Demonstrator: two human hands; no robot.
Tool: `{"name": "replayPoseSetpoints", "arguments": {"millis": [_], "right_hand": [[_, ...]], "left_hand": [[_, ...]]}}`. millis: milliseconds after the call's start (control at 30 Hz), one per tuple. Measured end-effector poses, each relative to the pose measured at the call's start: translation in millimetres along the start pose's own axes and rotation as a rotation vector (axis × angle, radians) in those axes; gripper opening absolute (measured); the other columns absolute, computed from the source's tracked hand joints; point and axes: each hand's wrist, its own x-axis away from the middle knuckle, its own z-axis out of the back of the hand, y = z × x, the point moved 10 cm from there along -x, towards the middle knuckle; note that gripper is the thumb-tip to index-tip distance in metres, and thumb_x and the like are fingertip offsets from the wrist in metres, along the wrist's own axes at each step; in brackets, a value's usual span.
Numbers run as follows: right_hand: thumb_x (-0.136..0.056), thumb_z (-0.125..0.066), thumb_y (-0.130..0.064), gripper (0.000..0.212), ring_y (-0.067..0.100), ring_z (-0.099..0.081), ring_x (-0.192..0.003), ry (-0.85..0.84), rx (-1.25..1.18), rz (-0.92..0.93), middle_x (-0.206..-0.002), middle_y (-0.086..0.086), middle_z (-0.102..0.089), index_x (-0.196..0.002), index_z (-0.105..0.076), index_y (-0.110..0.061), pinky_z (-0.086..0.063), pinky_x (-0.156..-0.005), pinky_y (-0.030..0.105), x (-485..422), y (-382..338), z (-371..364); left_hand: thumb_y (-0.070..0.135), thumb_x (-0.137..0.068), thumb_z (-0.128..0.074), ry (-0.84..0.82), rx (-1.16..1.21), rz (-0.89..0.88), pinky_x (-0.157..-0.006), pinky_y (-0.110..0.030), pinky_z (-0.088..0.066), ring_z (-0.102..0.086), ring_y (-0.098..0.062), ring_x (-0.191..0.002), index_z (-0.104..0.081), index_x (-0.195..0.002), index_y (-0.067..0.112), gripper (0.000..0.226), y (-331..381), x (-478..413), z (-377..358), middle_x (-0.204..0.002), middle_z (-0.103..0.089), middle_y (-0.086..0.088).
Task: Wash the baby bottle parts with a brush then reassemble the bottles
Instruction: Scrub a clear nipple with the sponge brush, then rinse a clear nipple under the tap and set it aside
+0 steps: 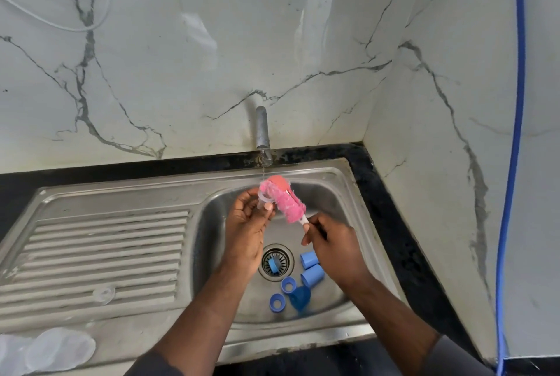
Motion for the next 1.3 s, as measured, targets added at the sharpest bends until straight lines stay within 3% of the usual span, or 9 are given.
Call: {"name": "replayPoseSetpoints", "arguments": {"millis": [267,367,500,600,733,867,1000,1167,1300], "right_hand": [[-0.098,-0.063,-0.019,0.016,0.000,-0.060,-0.060,-0.036,0.007,-0.049,-0.067,-0.010,-0.068,-0.082,-0.065,-0.015,-0.040,-0.057,0.011,2,18,9],[-0.097,-0.064,-0.022,0.014,0.005,-0.061,-0.064,0.034,-0.002,-0.065,-0.065,-0.009,-0.066,-0.084,-0.068,-0.019,-0.045,-0.061,0.018,1,30,24],[-0.097,-0.063,-0.020,0.011,0.005,-0.060,-0.067,0.095,0.027,-0.104,-0.069,-0.008,-0.066,-0.089,-0.071,-0.020,-0.044,-0.061,0.016,-1,47,39],[-0.092,-0.069,-0.020,0.002,0.007,-0.063,-0.073,0.151,0.056,-0.201,-0.077,-0.010,-0.068,-0.090,-0.069,-0.021,-0.043,-0.063,0.014,1,76,50],[-0.089,-0.069,-0.014,0.006,0.027,-0.068,-0.088,0.273,0.181,-0.315,-0.088,0.004,-0.073,-0.094,-0.068,-0.016,-0.042,-0.073,0.029,7,123,81],[-0.081,-0.058,0.006,0.025,0.041,-0.064,-0.094,0.327,0.328,-0.411,-0.096,0.019,-0.070,-0.101,-0.068,-0.004,-0.045,-0.078,0.039,9,160,106],[-0.069,-0.059,0.014,0.034,0.047,-0.062,-0.094,0.318,0.484,-0.414,-0.098,0.028,-0.065,-0.102,-0.065,0.007,-0.046,-0.084,0.047,10,175,112],[-0.066,-0.058,0.012,0.034,0.045,-0.061,-0.091,0.332,0.602,-0.403,-0.095,0.023,-0.064,-0.097,-0.063,-0.001,-0.047,-0.079,0.047,12,185,119],[-0.070,-0.063,0.006,0.037,0.040,-0.058,-0.095,0.443,0.718,-0.159,-0.101,0.018,-0.061,-0.105,-0.061,-0.004,-0.049,-0.082,0.048,9,135,114]], "left_hand": [[-0.001,-0.081,-0.067,0.063,0.050,-0.021,-0.078,-0.027,-0.059,-0.069,-0.019,-0.096,-0.060,-0.117,0.008,0.038,-9,-10,3,-0.106,-0.071,-0.008],[0.002,-0.088,-0.063,0.080,0.102,0.096,-0.074,-0.025,-0.060,-0.068,-0.018,-0.086,-0.059,-0.123,0.004,0.035,-27,-10,3,-0.098,-0.071,-0.011],[0.021,-0.087,-0.064,0.060,0.057,0.282,-0.070,-0.025,-0.058,-0.067,-0.018,-0.079,-0.066,-0.111,0.007,0.029,-68,5,-8,-0.092,-0.071,-0.010],[0.013,-0.096,-0.059,0.065,0.013,0.401,-0.069,-0.026,-0.055,-0.067,-0.017,-0.073,-0.067,-0.119,0.015,0.025,-101,16,-14,-0.091,-0.072,-0.007],[-0.001,-0.096,-0.049,-0.022,-0.103,0.560,-0.065,-0.028,-0.052,-0.062,-0.018,-0.067,-0.064,-0.126,0.018,0.039,-142,36,-38,-0.087,-0.068,-0.007],[0.001,-0.097,-0.051,-0.151,-0.212,0.611,-0.069,-0.032,-0.052,-0.063,-0.017,-0.069,-0.067,-0.121,0.027,0.039,-165,47,-66,-0.089,-0.071,-0.006],[0.008,-0.095,-0.060,-0.215,-0.340,0.635,-0.074,-0.034,-0.052,-0.067,-0.017,-0.074,-0.064,-0.114,0.021,0.024,-174,49,-76,-0.099,-0.075,-0.007],[0.008,-0.093,-0.064,-0.162,-0.350,0.667,-0.077,-0.035,-0.051,-0.067,-0.019,-0.077,-0.062,-0.107,0.019,0.019,-173,43,-55,-0.097,-0.075,-0.009],[0.011,-0.095,-0.064,-0.017,-0.309,0.650,-0.072,-0.028,-0.054,-0.067,-0.017,-0.075,-0.064,-0.117,0.011,0.021,-163,36,-13,-0.095,-0.074,-0.012]]}}
